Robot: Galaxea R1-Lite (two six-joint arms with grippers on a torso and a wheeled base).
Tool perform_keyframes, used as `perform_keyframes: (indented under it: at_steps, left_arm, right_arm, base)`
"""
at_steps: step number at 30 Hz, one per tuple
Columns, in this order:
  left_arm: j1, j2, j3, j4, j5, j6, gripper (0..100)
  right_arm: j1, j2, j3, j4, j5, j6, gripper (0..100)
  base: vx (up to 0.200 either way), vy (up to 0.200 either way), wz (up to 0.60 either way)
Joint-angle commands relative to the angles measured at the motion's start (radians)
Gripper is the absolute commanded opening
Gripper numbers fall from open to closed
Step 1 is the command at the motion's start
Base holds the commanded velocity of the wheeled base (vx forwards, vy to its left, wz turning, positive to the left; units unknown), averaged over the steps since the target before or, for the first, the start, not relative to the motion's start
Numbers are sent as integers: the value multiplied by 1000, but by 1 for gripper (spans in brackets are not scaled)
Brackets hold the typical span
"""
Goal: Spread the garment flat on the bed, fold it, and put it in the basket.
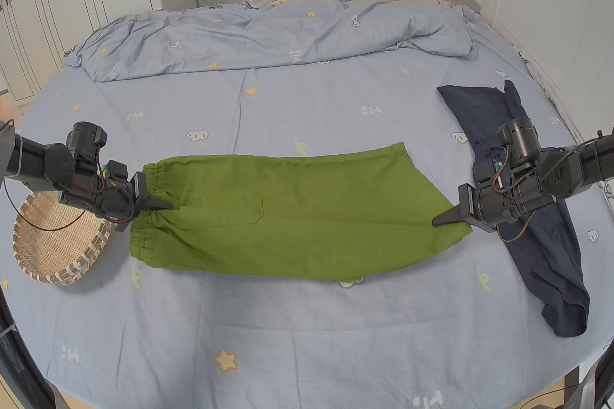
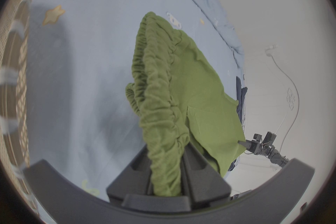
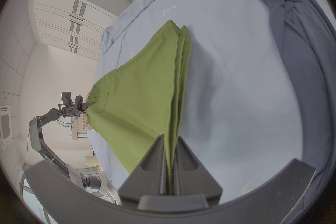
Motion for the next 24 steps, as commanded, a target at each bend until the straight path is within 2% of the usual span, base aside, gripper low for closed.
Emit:
perform_keyframes:
  at_steps: [1,5,9,15,19,24]
  left_arm:
    - [33,-92,162,17,3,86,0]
    - [38,-168,348,7,13,118,0]
    - [40,-220,428,-6,13,120,0]
    - [38,-303,570,-12,23,182,0]
    - [40,-303,606,-24,55,201,0]
    - [40,-273,656,-111,75,213,0]
  right_arm:
    - [8,-131,159,6,-17,-13,0]
    - [57,-203,351,-63,-20,-4,0]
    - [106,-260,463,-115,-25,11,0]
    - [206,-370,641,-146,-48,80,0]
    - [218,-390,710,-185,-68,82,0]
    - [211,-378,789,-271,-72,88,0]
  base:
    - [0,0,0]
    - [0,0,0]
    - [0,0,0]
    - [0,0,0]
    - [0,0,0]
    - [0,0,0]
